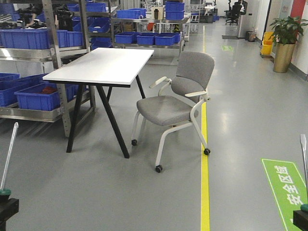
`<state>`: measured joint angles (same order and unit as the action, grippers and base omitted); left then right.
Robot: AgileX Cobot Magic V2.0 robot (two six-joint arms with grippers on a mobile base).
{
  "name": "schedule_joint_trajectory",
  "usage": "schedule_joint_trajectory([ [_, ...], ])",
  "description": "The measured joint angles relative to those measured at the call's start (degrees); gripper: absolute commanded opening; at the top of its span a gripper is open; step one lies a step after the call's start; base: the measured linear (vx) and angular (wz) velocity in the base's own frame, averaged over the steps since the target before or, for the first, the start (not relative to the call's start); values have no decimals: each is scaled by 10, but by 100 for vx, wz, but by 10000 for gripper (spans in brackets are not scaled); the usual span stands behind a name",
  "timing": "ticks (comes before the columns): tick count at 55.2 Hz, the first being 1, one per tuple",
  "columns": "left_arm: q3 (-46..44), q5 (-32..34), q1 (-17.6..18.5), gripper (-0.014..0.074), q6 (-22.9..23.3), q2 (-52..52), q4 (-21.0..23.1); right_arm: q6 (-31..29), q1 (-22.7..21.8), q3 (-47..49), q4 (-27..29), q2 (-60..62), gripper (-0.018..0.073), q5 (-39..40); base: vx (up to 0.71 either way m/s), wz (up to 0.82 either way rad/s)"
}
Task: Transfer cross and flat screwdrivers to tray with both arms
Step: 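Drive the base away from the table holding both screwdrivers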
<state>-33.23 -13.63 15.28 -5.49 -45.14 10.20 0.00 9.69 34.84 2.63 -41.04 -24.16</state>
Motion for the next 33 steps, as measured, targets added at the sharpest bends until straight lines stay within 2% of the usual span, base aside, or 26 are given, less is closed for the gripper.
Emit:
schedule_joint_trajectory([
  [16,0,0,0,-3,0,0,0,0,0,0,0,0,-8,0,48,6],
  [33,0,0,0,-3,0,0,0,0,0,0,0,0,-8,0,52,35],
])
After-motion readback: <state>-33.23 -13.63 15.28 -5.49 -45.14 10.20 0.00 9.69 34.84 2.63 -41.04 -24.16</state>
